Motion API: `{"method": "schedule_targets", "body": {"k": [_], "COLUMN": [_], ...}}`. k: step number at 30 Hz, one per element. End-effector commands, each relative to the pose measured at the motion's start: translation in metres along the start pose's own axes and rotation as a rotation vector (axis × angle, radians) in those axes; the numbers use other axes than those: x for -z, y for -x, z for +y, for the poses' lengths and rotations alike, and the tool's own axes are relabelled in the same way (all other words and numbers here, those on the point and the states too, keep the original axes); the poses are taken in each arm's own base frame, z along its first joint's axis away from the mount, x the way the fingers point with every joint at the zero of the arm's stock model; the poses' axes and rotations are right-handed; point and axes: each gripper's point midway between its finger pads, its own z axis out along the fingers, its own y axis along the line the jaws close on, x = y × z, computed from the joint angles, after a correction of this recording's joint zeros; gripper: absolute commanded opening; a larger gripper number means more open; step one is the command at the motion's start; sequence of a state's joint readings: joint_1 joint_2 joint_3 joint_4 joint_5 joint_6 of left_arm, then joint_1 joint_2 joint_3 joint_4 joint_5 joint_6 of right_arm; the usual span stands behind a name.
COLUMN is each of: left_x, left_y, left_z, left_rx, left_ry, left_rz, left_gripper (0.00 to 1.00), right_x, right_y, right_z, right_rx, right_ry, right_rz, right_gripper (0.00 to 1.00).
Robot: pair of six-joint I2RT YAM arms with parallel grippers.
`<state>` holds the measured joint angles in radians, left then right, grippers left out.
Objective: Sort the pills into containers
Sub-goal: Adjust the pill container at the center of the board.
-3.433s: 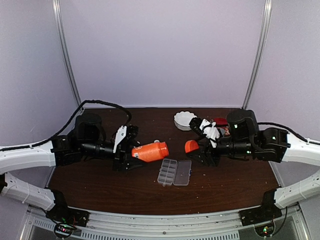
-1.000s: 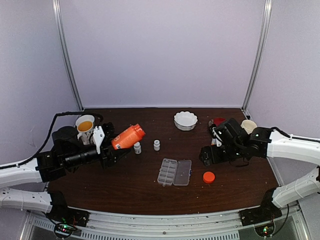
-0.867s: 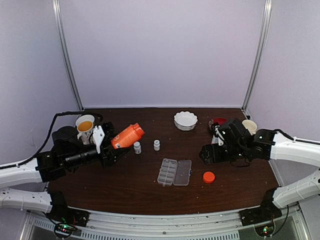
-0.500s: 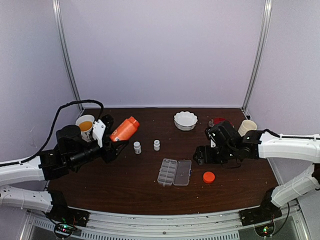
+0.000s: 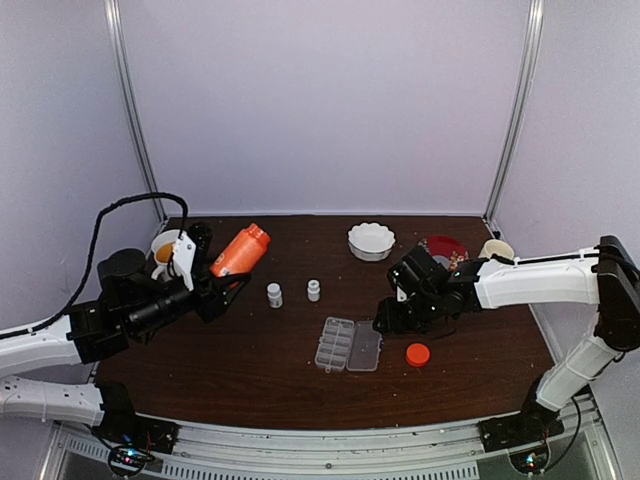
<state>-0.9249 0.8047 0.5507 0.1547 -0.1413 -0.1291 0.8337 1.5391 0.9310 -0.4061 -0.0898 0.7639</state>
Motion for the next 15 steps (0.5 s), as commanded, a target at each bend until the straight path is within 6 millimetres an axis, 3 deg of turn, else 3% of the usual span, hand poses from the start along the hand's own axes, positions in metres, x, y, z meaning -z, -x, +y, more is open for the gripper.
{"method": "schedule_targets", "body": {"k": [1, 5, 9, 15], "left_x": [0.001, -0.003, -0.007, -0.017], "left_y": [0.01, 0.008, 0.0, -0.013], "left_z": [-0.011, -0.02, -0.043, -0.057], "left_rx": [-0.037, -0.043, -0.103, -0.131], "left_ry": [-0.062, -0.113, -0.242, -0.317], "left_rz": [-0.03, -0.023, 0.005, 0.07], "left_gripper": [0.0, 0.0, 0.0, 0.0], "right_x": [-0.004, -0.012, -0.015, -0.022], "right_y": [0.007, 0.004, 0.005, 0.008], "right_z": [0.013, 0.009, 0.008, 0.003], "right_rx": [-0.005, -0.007, -0.007, 0.01], "right_ry": [0.036, 0.016, 0.01, -0.042], "right_rz": [-0.005, 0.008, 0.0, 0.011], "right_gripper": [0.5, 0.38, 0.36, 0.35]}}
